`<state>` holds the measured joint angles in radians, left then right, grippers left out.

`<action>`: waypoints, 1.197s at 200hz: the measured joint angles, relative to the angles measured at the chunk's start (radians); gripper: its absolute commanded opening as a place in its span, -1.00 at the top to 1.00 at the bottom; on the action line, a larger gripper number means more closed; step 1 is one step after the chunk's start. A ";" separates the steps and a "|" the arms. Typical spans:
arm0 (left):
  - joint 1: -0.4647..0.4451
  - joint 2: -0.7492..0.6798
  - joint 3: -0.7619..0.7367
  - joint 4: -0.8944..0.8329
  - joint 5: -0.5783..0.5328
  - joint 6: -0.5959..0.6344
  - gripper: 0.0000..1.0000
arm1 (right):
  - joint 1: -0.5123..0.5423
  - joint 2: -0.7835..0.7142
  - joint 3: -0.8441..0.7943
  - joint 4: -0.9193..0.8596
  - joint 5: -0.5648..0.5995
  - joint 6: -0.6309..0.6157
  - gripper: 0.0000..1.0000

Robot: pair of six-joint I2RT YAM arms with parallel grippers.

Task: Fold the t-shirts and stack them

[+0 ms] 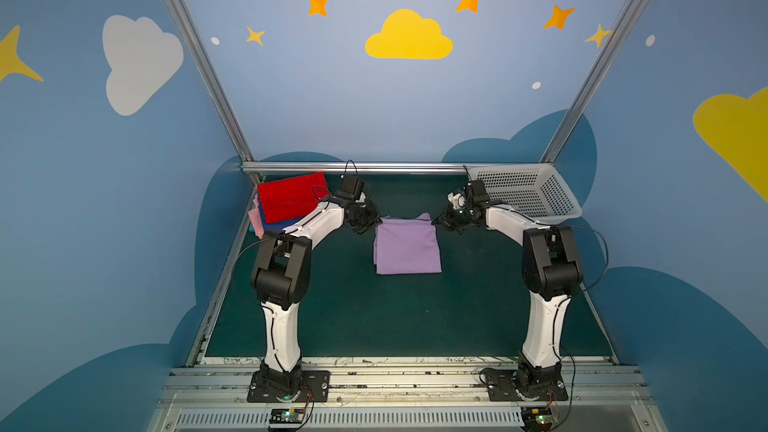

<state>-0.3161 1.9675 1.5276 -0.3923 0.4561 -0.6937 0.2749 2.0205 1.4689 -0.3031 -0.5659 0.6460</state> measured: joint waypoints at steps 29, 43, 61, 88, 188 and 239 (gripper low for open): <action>-0.019 -0.087 -0.008 0.003 -0.018 -0.002 0.93 | 0.000 -0.122 -0.018 -0.005 0.002 0.001 1.00; -0.027 -0.103 -0.008 0.004 -0.022 -0.003 0.93 | 0.000 -0.166 -0.018 -0.006 0.004 0.001 1.00; -0.031 -0.105 -0.008 0.004 -0.024 -0.010 0.93 | 0.000 -0.204 -0.018 -0.010 0.006 0.002 1.00; -0.031 -0.105 -0.008 0.001 -0.024 -0.019 0.93 | 0.000 -0.218 -0.017 -0.016 0.007 0.005 1.00; -0.076 -0.166 -0.006 0.009 -0.023 -0.049 0.93 | 0.000 -0.369 -0.085 -0.049 0.016 0.026 1.00; -0.121 -0.229 -0.082 0.046 -0.021 -0.089 0.93 | 0.000 -0.551 -0.195 -0.035 0.036 0.031 1.00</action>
<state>-0.4366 1.7390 1.4456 -0.3466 0.4355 -0.7822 0.2749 1.4696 1.2743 -0.3386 -0.5297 0.6769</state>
